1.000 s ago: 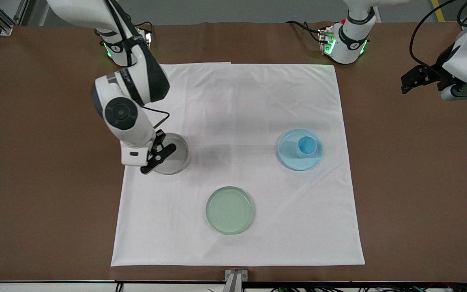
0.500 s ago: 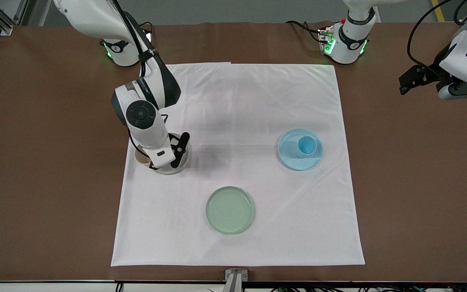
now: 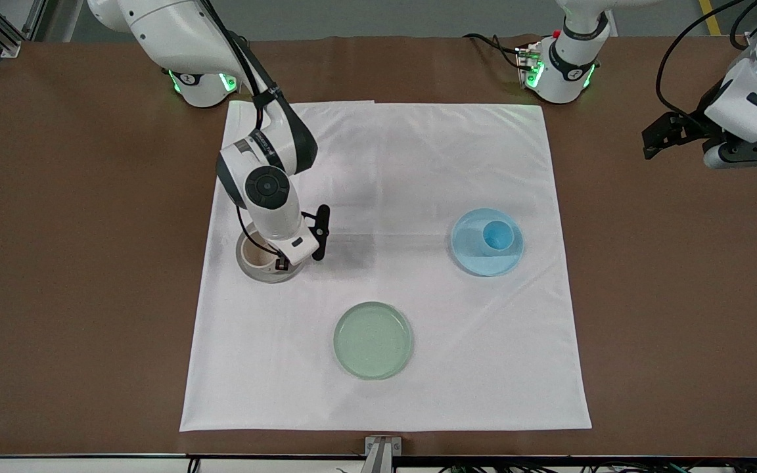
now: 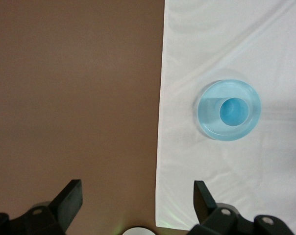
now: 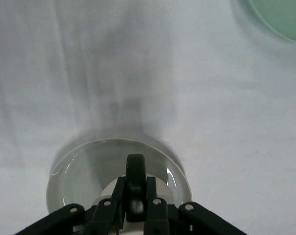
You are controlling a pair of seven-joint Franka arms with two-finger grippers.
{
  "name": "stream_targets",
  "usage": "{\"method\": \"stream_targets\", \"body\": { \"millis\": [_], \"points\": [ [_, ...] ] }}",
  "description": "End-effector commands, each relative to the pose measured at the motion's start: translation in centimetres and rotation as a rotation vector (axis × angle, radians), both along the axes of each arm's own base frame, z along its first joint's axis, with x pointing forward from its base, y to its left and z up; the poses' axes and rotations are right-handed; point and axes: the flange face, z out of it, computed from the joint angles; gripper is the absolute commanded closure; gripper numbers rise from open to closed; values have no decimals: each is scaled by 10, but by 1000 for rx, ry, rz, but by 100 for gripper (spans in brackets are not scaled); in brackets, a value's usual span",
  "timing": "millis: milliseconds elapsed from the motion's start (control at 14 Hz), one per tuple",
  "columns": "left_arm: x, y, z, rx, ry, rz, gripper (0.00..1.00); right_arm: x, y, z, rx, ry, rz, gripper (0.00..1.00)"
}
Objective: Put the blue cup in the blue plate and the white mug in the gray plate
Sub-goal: 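Lower the white mug onto the gray plate with the right gripper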
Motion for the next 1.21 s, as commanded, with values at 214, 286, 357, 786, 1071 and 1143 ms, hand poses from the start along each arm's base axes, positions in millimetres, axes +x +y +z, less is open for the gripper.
{"method": "stream_targets", "body": {
  "millis": [214, 286, 357, 786, 1071, 1143],
  "points": [
    [3, 3, 2, -3, -4, -11, 0, -6, -6, -7, -13, 10, 27, 100],
    [3, 3, 2, -3, -4, -11, 0, -7, -6, -7, -14, 12, 27, 100],
    [4, 3, 1, -3, -2, -11, 0, -7, -7, -9, -15, 14, 27, 100],
    [7, -2, -2, -6, -8, -19, 0, -10, -9, -12, -21, 24, 26, 98],
    [10, -2, -3, -15, -24, -18, 0, -8, -12, -6, -19, 20, 10, 1],
    [10, -3, -3, -14, -23, -20, 0, -7, -12, -2, -18, 18, 7, 0]
  ]
}}
